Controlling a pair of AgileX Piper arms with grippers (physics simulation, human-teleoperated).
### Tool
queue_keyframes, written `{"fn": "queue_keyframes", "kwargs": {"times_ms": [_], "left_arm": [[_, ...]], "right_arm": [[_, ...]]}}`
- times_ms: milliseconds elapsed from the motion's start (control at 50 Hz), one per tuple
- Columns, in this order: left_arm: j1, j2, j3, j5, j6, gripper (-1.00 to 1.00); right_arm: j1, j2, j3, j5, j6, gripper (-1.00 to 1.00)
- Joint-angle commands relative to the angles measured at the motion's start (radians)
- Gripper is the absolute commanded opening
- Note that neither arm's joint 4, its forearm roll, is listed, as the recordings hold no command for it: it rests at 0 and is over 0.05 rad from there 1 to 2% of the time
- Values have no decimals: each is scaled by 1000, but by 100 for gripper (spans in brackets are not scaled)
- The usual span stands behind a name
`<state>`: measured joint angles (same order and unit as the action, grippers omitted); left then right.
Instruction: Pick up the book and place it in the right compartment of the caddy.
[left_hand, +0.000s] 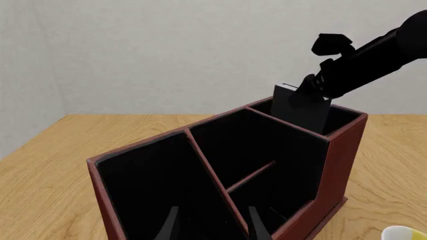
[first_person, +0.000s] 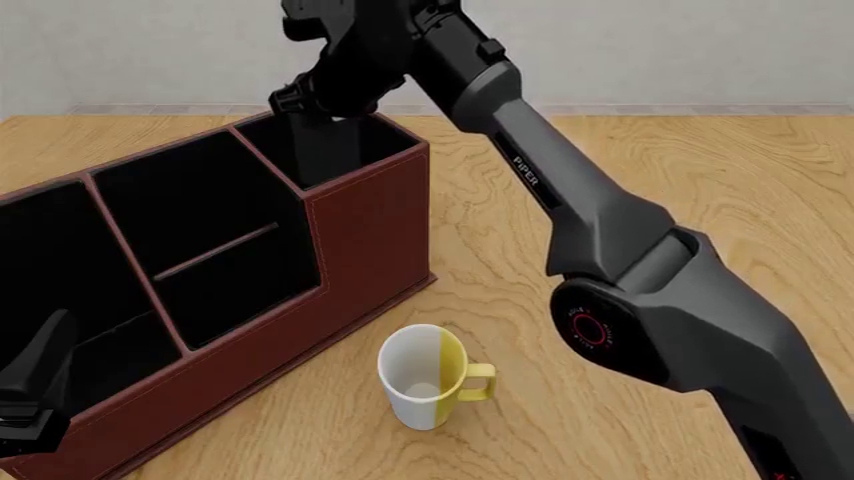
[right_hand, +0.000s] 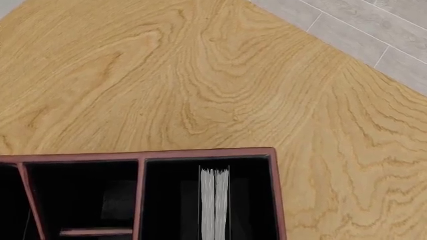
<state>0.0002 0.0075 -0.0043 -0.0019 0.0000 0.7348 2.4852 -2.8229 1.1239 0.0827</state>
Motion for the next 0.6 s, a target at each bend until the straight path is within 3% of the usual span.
{"fn": "queue_keyframes", "kwargs": {"times_ms": [20, 320, 340, 600], "left_arm": [[0, 0, 0, 0, 0, 100], [0, 0, 0, 0, 0, 100], [0, 0, 0, 0, 0, 100], [0, 0, 0, 0, 0, 100]], "right_arm": [[4, -6, -8, -3, 11, -100], [3, -5, -8, -6, 4, -100], [1, -5, -8, -7, 4, 100], [2, -4, -8, -9, 2, 100]]}}
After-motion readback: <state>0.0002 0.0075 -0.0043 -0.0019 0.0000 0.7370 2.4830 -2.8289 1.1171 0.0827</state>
